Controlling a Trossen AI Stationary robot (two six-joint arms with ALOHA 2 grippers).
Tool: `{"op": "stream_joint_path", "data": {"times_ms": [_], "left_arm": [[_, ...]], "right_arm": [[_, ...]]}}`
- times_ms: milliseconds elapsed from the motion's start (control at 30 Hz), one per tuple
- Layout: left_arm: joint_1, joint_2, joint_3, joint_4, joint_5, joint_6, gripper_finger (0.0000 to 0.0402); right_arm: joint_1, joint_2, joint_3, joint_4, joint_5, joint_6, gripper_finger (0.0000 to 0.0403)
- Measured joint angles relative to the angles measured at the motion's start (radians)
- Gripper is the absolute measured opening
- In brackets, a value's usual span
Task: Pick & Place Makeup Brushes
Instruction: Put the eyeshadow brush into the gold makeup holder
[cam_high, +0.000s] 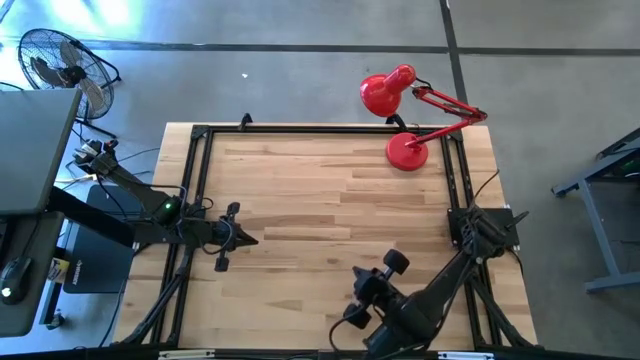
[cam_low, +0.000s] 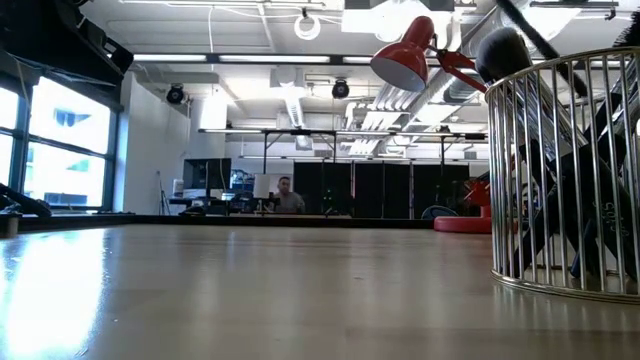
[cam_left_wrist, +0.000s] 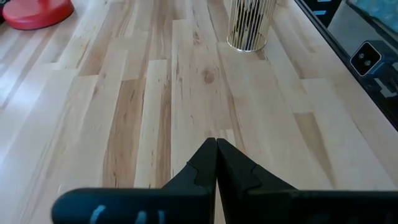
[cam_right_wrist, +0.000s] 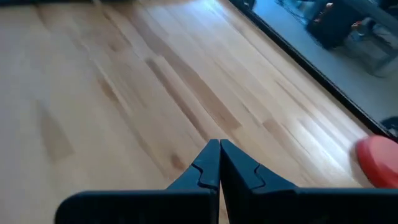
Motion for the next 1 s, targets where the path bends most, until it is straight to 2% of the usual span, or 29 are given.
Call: {"op": "stream_joint_path", "data": {"times_ms": [267, 567, 767, 1000], "left_arm": [[0.0, 0.0, 0.0, -0.001, -0.018, 0.0, 0.0001], [0.0, 0.0, 0.0, 0.013, -0.018, 0.0, 0.0001], [0.0, 0.0, 0.0, 0.02, -0.019, 0.0, 0.0001], [0.0, 0.0, 0.0, 0.02, -0.021, 0.0, 0.0001]], "right_arm": [[0.0, -0.095, -0.274, 0.23, 0.006, 0.024, 0.0], [0.015, -0.231, -0.487, 0.472, -0.073, 0.027, 0.0004], [0.02, -0.315, -0.554, 0.56, -0.122, 0.008, 0.0046], [0.019, -0.315, -0.562, 0.55, -0.198, -0.025, 0.011]]}}
